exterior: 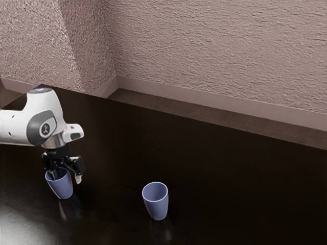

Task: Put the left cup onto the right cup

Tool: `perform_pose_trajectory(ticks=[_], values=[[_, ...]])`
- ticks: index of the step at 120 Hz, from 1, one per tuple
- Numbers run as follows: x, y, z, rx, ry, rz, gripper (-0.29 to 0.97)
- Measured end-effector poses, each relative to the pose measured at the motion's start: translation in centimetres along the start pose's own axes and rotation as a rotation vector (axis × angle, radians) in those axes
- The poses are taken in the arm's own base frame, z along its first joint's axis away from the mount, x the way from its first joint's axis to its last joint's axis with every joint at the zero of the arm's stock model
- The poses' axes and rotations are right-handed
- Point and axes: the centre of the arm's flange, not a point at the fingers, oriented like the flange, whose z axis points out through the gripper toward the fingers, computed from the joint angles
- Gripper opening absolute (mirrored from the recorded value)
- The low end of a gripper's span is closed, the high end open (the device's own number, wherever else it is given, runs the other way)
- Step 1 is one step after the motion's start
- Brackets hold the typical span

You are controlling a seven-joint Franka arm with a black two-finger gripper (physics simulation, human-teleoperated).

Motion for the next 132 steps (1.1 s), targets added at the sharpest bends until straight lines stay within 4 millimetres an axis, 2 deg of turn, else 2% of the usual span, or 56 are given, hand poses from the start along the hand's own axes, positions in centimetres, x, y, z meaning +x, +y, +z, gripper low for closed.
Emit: perform_pose_trajectory(ticks=[26,91,132], values=[[0.05,0.0,0.12,0.0,0.001,-0.001,0.67],[0.09,0.12,0.17,0.001,0.003,-0.011,0.11],[0.08,0.12,0.18,0.001,0.001,-0.024,-0.05]])
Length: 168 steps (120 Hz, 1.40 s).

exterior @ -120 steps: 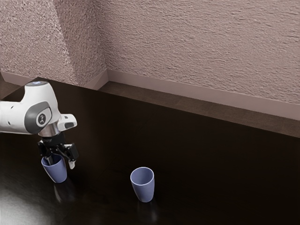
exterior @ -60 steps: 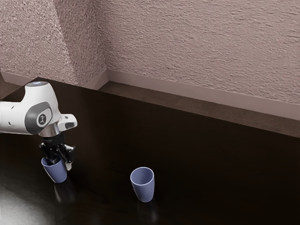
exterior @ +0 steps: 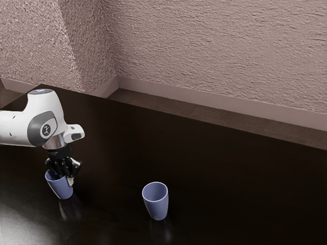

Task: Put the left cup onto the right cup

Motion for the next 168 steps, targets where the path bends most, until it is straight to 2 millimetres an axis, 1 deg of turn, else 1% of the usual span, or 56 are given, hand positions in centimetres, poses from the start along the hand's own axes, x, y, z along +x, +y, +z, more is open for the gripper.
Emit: perform_pose_trajectory(ticks=[18,91,108,124,144,168], values=[[0.0,-0.1,0.0,0.003,0.0,-0.006,-0.07],[0.1,-0.2,-0.2,0.01,0.006,-0.033,-0.1],[0.2,0.2,-0.5,0.011,0.011,-0.028,-0.11],[0.4,0.8,-1.1,0.013,0.022,-0.017,-0.1],[0.7,1.0,-2.0,0.016,0.036,-0.011,-0.1],[1.6,1.9,-3.7,0.022,0.054,0.01,-0.1]])
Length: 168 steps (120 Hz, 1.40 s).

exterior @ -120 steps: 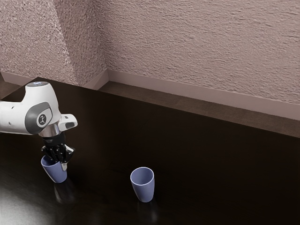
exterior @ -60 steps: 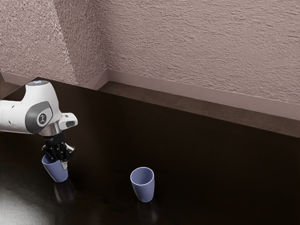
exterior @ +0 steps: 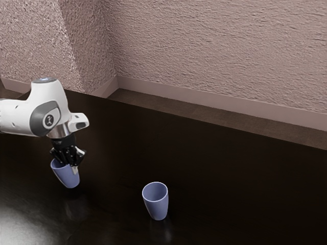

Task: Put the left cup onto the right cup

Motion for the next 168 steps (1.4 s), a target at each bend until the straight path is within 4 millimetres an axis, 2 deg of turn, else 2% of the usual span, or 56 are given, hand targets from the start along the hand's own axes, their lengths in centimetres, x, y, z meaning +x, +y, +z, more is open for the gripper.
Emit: perform_pose_trajectory(ticks=[46,73,98,133,168], values=[[2.4,1.7,-5.4,0.004,0.019,0.031,-0.1],[3.0,3.4,-7.6,0.007,0.02,0.061,-0.1],[3.5,4.1,-9.9,0.008,0.025,0.068,-0.1],[2.9,8.6,-10.8,0.017,0.017,0.132,-0.1],[2.3,12.1,-11.2,0.024,0.02,0.163,-0.1]])
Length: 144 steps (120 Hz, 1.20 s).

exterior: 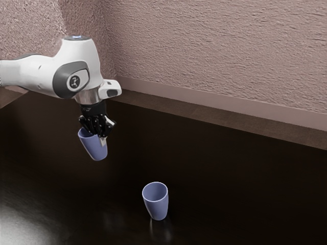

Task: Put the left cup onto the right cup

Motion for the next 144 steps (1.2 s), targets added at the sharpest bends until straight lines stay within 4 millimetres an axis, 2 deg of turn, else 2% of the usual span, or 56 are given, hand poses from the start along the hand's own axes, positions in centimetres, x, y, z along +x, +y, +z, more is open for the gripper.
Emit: perform_pose_trajectory(ticks=[49,83,115,144], values=[[-0.3,5.5,-0.8,0.015,0.017,0.051,-0.1],[-0.9,8.5,-1.1,0.021,0.025,0.066,-0.1],[-2.4,14.1,-1.4,0.032,0.035,0.124,-0.1],[-3.4,17.1,-1.7,0.042,0.047,0.135,-0.1]])
